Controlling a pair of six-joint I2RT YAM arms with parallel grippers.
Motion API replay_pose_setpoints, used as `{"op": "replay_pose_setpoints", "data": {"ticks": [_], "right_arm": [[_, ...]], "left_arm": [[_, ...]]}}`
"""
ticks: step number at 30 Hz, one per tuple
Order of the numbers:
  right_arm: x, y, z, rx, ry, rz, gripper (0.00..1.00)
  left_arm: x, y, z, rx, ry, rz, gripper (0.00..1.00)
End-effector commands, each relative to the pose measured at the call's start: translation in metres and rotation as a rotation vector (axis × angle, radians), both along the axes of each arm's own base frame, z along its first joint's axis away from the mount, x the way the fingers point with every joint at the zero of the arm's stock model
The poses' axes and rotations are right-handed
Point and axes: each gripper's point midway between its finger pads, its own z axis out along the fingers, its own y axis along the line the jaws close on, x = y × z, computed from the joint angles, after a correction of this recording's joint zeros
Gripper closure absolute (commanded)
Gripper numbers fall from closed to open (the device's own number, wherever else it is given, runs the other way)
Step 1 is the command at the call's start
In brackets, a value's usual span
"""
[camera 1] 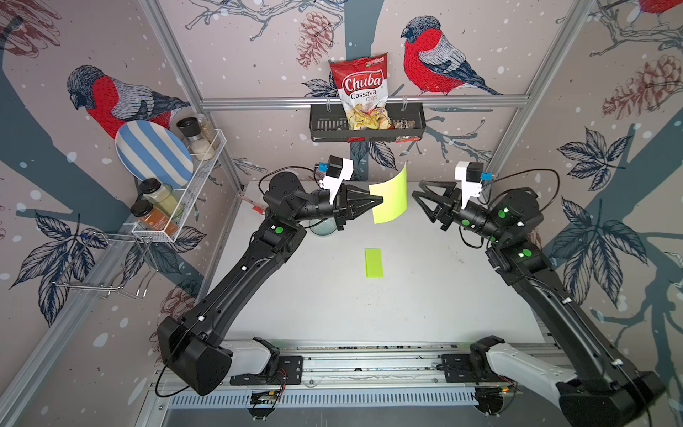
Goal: Fold the square paper along the opposite sides
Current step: Pick up the paper from the center of the board, then fold the paper.
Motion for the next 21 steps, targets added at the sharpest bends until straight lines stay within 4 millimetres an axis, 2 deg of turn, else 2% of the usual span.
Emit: {"op": "replay_pose_setpoints", "data": {"ticks": [1, 4, 8, 14, 21], "right_arm": [[0.026, -0.028, 0.004, 0.054, 0.032, -0.156, 0.43], [0.033, -0.035, 0.003, 0.052, 0.042, -0.161, 0.42], [0.029, -0.023, 0.0, 0.011, 0.038, -0.063, 0.4], [0.003, 0.002, -0.004, -0.034, 0.016, 0.181, 0.39], [-0.028, 0.012, -0.007, -0.058, -0.035, 0.322, 0.4]], "left_arm": [[-0.005, 0.003, 0.004, -0.008, -0.029, -0.008, 1.0], [-0.008, 0.003, 0.004, -0.008, -0.03, -0.028, 1.0], [-0.01, 0.002, 0.002, -0.002, -0.021, -0.053, 1.0], [-0.006, -0.001, -0.001, 0.008, -0.008, -0.062, 1.0], [-0.001, -0.002, -0.002, 0.018, -0.013, -0.036, 1.0]]}}
